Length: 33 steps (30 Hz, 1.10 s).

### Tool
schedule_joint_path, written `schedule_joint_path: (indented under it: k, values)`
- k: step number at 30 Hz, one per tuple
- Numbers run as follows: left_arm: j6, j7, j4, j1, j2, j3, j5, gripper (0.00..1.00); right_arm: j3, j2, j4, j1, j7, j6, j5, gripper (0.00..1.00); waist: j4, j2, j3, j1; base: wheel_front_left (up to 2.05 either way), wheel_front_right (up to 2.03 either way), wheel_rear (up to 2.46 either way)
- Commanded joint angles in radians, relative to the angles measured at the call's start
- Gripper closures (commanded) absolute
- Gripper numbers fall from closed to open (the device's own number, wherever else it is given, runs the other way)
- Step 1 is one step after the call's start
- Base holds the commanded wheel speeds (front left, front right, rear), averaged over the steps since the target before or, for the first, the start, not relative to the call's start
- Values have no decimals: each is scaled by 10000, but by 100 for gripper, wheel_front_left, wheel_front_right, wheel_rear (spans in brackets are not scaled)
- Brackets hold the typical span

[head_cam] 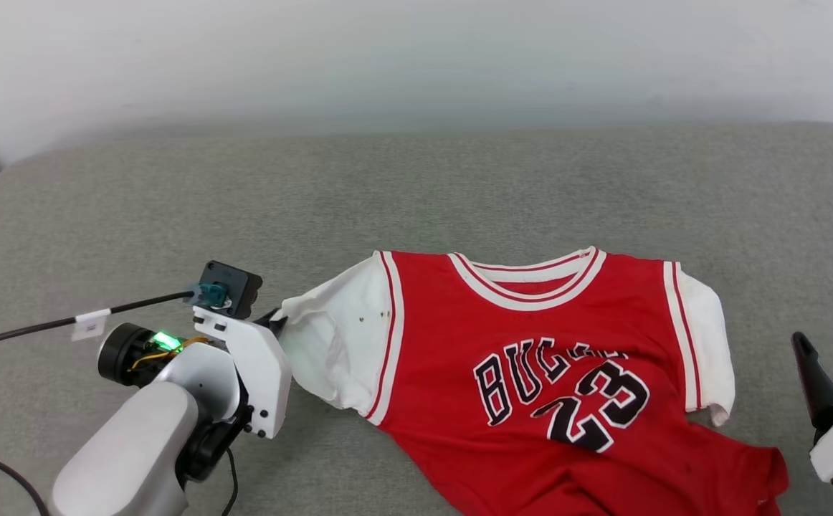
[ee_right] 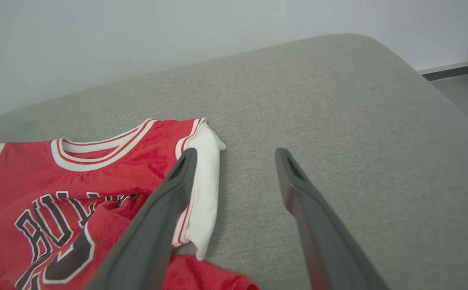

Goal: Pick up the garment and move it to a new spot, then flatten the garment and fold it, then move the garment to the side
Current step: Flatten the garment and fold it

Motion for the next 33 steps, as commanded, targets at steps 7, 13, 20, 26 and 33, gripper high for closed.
schedule_joint_path:
  k: [7,13,20,26,33]
  values:
    - [507,-553,-1117,131,221,407,71,100,121,-1020,2240,-1696,3251,-7,860,0,695,0,144,0,0,0,0]
    - [609,-683,-1633,-97,221,480,154,100,345,-1339,3204,-2889,4315,-7,1132,0,1091,0,655,0,0,0,0]
    - [657,-822,-1969,-443,75,456,271,100,768,-1541,4159,-4085,5209,-7,1011,0,1448,0,1472,0,0,0,0]
    - [639,-1022,-1933,-626,-119,393,324,100,928,-1150,5162,-4229,5862,-7,909,0,1510,0,1812,0,0,0,0]
    - [569,-1150,-1831,-644,-156,351,284,100,1409,-849,5581,-4216,6317,-4,1247,100,1434,0,1872,0,0,0,0]
